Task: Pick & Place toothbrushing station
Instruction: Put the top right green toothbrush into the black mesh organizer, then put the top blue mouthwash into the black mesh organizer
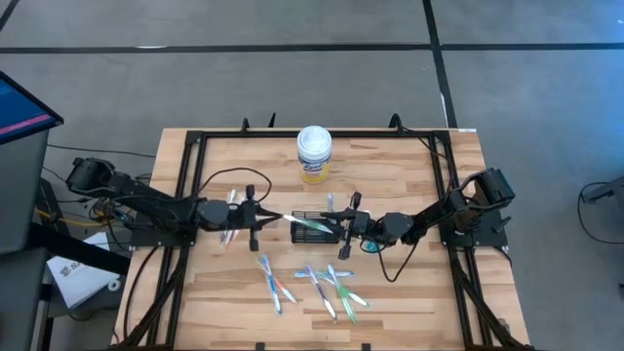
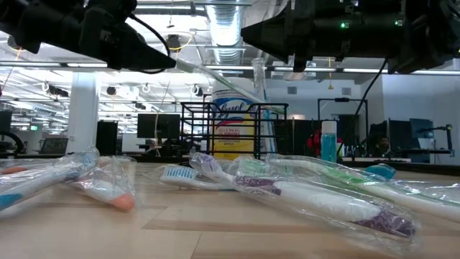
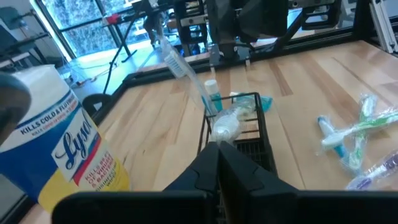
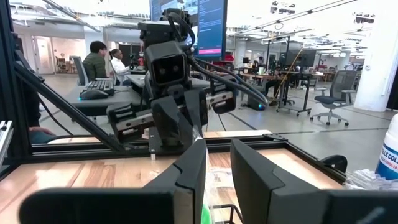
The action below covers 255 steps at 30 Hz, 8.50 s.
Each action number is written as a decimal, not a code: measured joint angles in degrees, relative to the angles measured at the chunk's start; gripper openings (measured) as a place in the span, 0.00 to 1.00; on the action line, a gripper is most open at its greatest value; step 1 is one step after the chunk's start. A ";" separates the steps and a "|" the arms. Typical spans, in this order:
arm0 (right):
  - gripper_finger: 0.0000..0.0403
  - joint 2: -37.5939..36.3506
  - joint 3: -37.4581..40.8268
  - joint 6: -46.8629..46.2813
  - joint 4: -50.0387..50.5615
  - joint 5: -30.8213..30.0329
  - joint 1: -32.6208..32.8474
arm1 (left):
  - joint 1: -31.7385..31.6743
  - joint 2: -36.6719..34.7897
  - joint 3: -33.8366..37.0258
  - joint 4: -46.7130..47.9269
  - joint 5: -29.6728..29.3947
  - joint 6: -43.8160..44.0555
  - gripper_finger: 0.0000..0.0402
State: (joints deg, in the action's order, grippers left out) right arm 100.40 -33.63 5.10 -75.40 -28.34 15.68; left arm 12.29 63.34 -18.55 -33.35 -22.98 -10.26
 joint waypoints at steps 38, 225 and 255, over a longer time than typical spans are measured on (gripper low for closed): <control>0.16 0.00 -0.02 4.24 -3.75 -0.04 -0.06 | -4.73 7.66 -13.07 -0.84 7.92 -8.84 0.02; 0.18 -23.21 -7.28 -4.78 41.97 -5.95 8.79 | -1.10 23.10 -17.94 -16.93 11.97 12.35 0.53; 0.18 -23.21 -7.28 -4.68 42.12 -2.95 7.79 | -2.12 31.16 -25.69 -16.55 15.89 13.66 0.64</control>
State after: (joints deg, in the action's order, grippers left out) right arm 77.19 -40.91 0.43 -33.28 -31.29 23.46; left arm 10.17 94.50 -44.23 -49.90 -7.09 3.41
